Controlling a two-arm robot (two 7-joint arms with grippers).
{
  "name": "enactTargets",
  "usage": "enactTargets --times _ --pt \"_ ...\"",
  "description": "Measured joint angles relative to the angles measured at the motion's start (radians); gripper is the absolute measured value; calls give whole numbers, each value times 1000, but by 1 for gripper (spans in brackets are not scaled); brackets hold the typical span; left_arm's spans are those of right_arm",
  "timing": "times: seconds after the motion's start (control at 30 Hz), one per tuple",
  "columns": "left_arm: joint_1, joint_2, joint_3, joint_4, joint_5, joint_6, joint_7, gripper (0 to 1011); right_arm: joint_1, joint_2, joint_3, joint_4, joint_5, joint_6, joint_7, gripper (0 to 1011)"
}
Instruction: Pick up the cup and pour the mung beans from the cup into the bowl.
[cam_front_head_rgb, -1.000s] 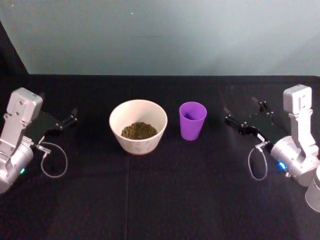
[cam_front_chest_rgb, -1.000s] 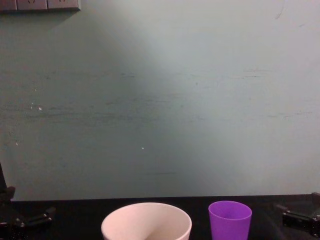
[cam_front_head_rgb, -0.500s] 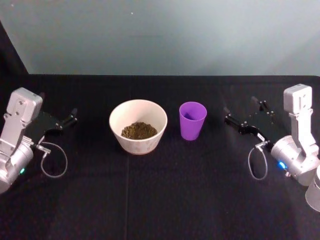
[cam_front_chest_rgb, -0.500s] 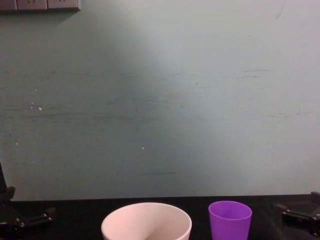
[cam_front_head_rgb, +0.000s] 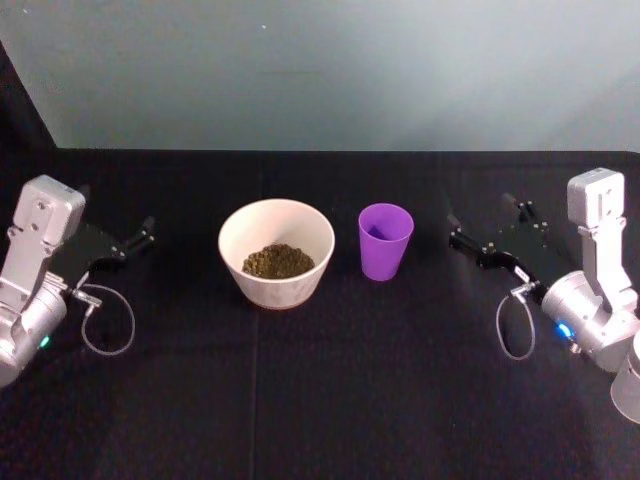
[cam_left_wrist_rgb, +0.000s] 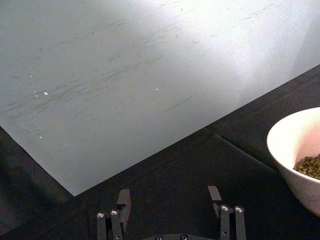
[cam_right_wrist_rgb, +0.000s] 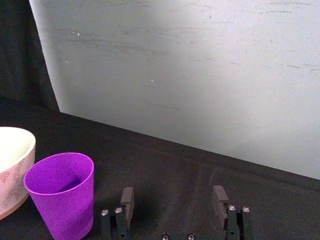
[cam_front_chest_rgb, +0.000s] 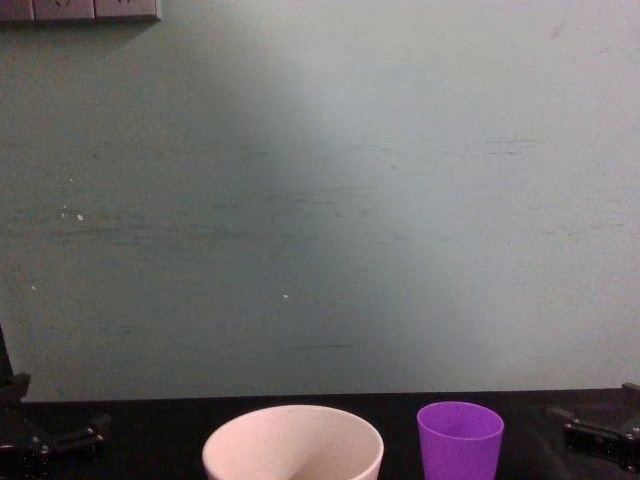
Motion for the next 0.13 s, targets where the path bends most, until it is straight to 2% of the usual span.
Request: enactTargets --times 0.13 --pt "0 0 0 0 0 0 0 1000 0 0 0 0 0 0 0 1003"
